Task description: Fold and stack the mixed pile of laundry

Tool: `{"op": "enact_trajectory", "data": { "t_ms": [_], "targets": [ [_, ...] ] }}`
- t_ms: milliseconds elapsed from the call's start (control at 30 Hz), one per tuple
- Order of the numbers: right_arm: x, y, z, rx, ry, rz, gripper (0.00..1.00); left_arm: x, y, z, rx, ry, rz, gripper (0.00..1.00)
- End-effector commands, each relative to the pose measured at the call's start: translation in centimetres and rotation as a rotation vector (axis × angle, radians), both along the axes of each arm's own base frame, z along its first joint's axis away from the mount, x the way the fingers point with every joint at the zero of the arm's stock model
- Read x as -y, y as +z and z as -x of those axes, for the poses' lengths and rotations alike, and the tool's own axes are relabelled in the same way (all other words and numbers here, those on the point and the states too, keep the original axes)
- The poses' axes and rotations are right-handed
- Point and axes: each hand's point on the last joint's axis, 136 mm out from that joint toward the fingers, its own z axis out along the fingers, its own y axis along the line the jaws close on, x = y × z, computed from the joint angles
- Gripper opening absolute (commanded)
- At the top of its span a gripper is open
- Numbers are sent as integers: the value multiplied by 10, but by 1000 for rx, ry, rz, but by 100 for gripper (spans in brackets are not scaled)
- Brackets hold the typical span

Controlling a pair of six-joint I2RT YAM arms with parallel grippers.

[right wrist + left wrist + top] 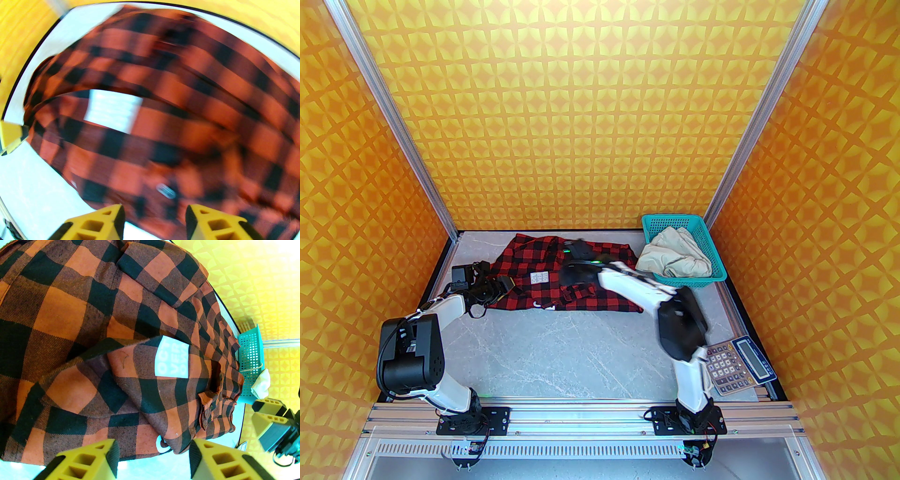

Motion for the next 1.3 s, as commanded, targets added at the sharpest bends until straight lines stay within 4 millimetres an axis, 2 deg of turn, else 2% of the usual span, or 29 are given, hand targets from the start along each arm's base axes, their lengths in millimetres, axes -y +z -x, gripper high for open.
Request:
{"op": "enact_trajectory", "data": {
  "t_ms": [0,100,200,333,467,633,767,933,1100,1167,1267],
  "targets": [
    [12,-50,-1,-85,26,182,50,5,2,1,4,-16,11,54],
    [16,-74,-5,-119,-3,260,51,4,2,1,6,-17,9,53],
    [29,-86,-8,-116,-48,333,51,4,1,1,3,-17,10,54],
    [42,-86,-11,-96,-85,393,47,4,1,0,5,-16,12,54],
    [41,-79,-9,-99,-91,375,34,4,0,-1,5,-15,12,53],
    [41,-64,-9,-81,-103,350,17,5,1,-1,9,-17,12,53],
    [44,-56,-10,-66,-111,347,0,5,1,0,8,-17,12,53],
    [51,-41,-13,-48,-126,347,0,5,3,-1,13,-17,13,53],
    [65,2,-9,-21,-163,246,0,4,6,-2,20,-16,12,53],
    [76,21,-7,-13,-190,176,0,5,7,-2,23,-17,13,53],
    [99,38,-6,-29,-243,60,0,5,7,-2,23,-18,13,53]
  ]
}}
